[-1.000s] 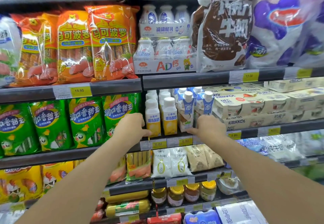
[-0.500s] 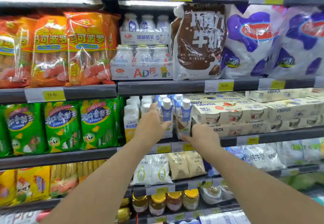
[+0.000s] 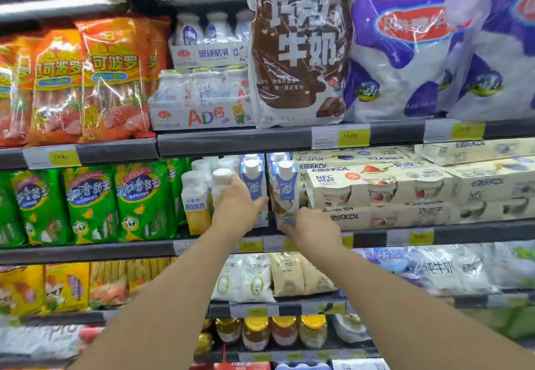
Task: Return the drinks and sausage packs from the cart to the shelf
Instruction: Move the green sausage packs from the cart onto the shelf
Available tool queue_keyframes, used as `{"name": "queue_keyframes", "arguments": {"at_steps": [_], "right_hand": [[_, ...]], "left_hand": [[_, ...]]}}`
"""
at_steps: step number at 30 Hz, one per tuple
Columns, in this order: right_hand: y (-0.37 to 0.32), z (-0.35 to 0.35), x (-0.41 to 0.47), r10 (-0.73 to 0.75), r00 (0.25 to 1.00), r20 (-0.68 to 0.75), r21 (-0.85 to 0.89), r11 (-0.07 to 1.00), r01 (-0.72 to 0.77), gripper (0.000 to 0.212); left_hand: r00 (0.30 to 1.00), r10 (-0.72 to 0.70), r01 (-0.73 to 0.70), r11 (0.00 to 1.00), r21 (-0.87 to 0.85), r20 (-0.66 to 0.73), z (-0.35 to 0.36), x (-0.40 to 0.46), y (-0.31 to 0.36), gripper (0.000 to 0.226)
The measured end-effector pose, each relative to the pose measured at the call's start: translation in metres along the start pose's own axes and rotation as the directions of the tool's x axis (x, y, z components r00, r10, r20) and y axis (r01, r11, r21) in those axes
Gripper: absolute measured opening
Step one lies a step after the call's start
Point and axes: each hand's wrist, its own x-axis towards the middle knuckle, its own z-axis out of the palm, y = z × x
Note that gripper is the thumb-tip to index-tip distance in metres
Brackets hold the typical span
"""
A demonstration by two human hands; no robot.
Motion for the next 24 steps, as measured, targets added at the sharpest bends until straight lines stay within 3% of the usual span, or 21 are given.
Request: {"name": "queue_keyframes", "arguments": {"at_steps": [7, 12, 24], "right_hand": [[-0.005, 0.001, 0.008, 0.080, 0.997, 0.025, 0.044, 0.996, -0.081, 0.045], [-0.008, 0.005, 0.009, 0.123, 0.992, 0.034, 0.072, 0.990, -0.125, 0.039], [-0.012, 0.013, 0.012, 0.155, 0.988, 0.000, 0.096, 0.983, -0.154, 0.037]], "left_hand": [[0.997, -0.036, 0.036, 0.999, 0.011, 0.068, 0.007, 0.015, -0.005, 0.040], [0.999, -0.009, 0.006, 0.999, 0.052, 0.050, 0.013, 0.016, -0.006, 0.046], [0.995, 0.007, -0.005, 1.000, -0.023, 0.103, 0.006, 0.011, -0.008, 0.042]]}}
